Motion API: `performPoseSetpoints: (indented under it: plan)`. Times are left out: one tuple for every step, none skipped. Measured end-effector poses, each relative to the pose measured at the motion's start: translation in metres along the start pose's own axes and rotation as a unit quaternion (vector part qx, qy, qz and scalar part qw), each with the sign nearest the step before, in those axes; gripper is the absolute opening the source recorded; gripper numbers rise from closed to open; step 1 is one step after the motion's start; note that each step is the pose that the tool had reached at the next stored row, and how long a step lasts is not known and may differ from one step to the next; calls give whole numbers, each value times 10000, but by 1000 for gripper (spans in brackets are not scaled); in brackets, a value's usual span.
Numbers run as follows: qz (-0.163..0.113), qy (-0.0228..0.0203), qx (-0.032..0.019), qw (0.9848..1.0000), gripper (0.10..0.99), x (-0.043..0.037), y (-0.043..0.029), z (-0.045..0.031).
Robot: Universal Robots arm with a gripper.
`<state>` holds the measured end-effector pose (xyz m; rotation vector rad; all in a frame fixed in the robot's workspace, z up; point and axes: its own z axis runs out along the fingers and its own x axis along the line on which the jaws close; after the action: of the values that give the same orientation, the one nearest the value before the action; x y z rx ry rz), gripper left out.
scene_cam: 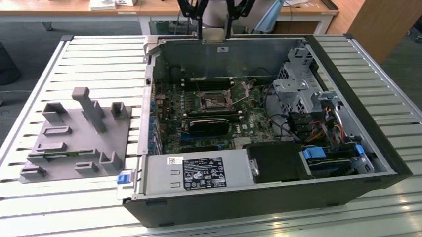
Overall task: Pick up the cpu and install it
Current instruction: 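Pick up the cpu and move it towards the insertion slot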
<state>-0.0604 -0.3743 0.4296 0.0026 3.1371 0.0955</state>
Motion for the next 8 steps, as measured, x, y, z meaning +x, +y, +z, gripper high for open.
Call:
performPoseSetpoints:
  plan:
    - [0,0,0,10000,541,-26,10,6]
    - [0,1,-1,10000,541,-57,20,12]
    - [0,4,-1,10000,541,-93,31,19]
    - [0,7,-1,10000,541,-130,39,27]
    - [0,11,0,10000,541,-164,50,36]
    - [1,16,0,10000,541,-194,61,48]
    - [0,19,1,10000,541,-215,74,60]
    - [0,19,2,10000,541,-234,85,73]
